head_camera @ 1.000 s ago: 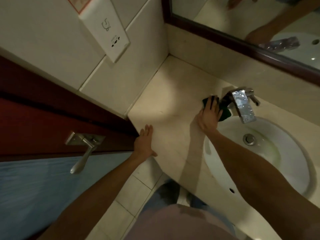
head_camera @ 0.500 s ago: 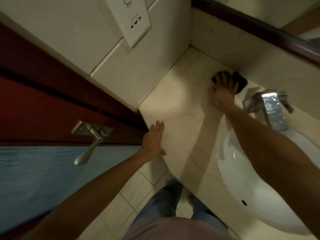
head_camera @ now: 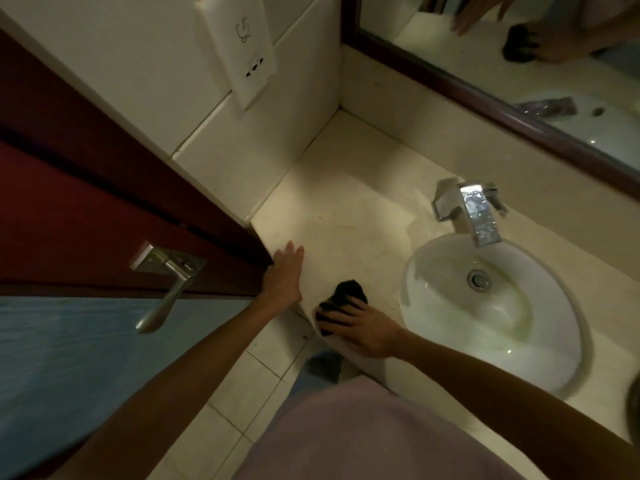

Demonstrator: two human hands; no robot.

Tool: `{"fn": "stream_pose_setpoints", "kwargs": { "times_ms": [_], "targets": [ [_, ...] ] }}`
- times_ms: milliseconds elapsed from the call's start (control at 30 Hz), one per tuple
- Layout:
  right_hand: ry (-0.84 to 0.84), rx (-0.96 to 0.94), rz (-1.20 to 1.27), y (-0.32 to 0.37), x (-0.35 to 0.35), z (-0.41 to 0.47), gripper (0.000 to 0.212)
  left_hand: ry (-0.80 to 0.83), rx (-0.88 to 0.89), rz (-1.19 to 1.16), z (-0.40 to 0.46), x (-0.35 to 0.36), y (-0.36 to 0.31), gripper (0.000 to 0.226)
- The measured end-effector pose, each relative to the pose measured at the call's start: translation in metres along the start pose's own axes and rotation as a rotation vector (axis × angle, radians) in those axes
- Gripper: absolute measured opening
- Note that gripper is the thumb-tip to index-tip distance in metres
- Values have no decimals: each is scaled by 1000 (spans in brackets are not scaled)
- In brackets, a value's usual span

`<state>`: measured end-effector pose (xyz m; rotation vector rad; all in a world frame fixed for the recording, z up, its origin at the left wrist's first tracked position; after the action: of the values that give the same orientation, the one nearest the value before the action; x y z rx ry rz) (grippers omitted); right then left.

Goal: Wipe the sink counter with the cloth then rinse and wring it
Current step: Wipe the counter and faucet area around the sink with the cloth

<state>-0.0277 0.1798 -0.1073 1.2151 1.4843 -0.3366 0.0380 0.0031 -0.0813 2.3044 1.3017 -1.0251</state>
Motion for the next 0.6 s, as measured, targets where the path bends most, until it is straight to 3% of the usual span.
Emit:
{"fn": "stream_pose_setpoints", "kwargs": {
  "times_ms": [100, 367, 500, 600],
  "targets": [
    [-35, 107, -65, -56, -17, -20, 58, 42, -73, -9, 2, 10, -6, 121],
    [-446, 1020, 125, -240, -105, -83, 56, -11, -99, 73, 9, 14, -6, 118],
    [-550, 1143, 198, -225, -97, -72, 59, 8, -93, 46, 12, 9, -5, 97],
    [-411, 1054, 184, -211, -85, -46, 59, -54, -50, -28, 21, -11, -15, 83]
  ]
}}
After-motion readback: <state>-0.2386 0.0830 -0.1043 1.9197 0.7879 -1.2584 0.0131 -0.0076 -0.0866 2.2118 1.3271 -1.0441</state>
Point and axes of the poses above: each hand's wrist, its own z-axis towards the middle knuckle, its own x-axis out of the palm, y = z × x, the point moved 10 cm from there along z, towards the middle knuckle, and after that the axes turned 4 degrees about y, right-handed, at the moved point
